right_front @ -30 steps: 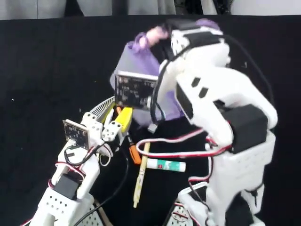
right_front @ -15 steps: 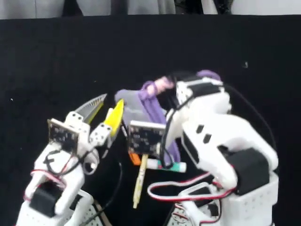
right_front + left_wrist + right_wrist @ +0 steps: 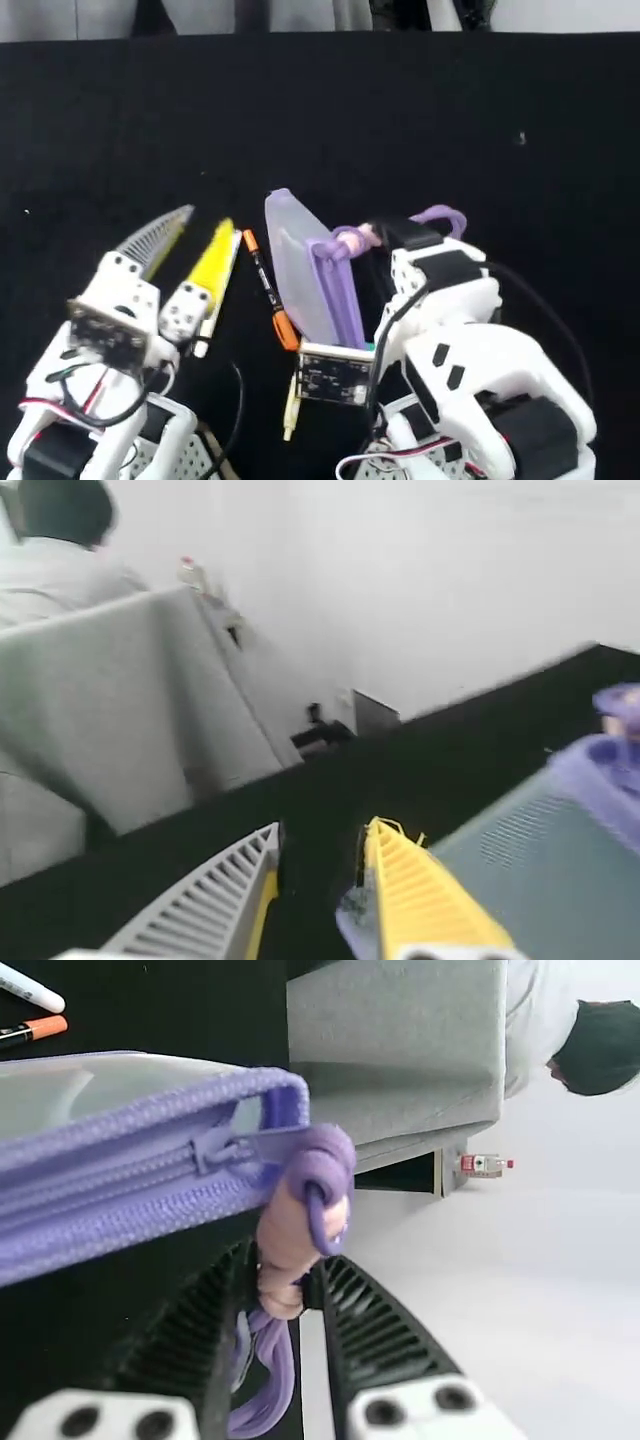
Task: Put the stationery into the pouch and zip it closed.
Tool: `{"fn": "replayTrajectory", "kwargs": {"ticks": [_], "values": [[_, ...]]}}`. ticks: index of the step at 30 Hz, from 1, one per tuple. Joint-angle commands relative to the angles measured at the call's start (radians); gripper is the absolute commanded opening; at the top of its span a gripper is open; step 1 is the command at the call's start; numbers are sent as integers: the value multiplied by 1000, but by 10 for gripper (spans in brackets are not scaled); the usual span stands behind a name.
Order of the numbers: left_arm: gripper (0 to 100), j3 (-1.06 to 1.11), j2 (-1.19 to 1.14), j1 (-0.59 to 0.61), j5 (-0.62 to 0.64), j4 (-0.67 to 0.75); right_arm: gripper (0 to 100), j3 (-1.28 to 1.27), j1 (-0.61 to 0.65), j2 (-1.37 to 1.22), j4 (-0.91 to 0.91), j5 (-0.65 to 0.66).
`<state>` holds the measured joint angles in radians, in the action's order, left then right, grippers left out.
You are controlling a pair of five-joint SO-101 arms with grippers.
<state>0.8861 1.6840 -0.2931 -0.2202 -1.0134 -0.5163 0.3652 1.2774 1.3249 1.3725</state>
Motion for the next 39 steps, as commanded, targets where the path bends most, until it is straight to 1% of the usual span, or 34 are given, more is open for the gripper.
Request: {"fn": "replayTrajectory", "kwargs": {"ticks": [1,5,7,10,13,15,18,22,24,29,32,37,39], "values": [[149,-58,-9,-151,-12,-40,11,-42,35,12,-6,-15],[149,-59,-9,-242,-11,-66,11,-48,72,18,-6,-15],[149,-70,-9,-257,8,-71,11,-53,80,10,-6,-17],[149,-124,-11,-260,114,-71,11,-93,78,12,-40,-20],[149,-188,-11,-268,232,-71,11,-150,75,10,-133,-43],[149,-217,-11,-295,282,-71,11,-180,78,10,-180,-57],[149,-231,-11,-334,261,-71,11,-186,80,15,-180,-86],[149,-214,-18,-332,193,-54,11,-127,80,18,-94,-87],[149,-173,-20,-328,180,21,11,-91,80,18,-46,-87],[149,45,-38,-180,189,316,11,-38,75,19,26,-87],[149,143,-106,-170,235,462,11,-31,75,19,40,-87],[149,148,-311,-168,247,631,11,-30,75,19,40,-87],[149,131,-408,-173,247,661,11,-30,74,19,38,-87]]}}
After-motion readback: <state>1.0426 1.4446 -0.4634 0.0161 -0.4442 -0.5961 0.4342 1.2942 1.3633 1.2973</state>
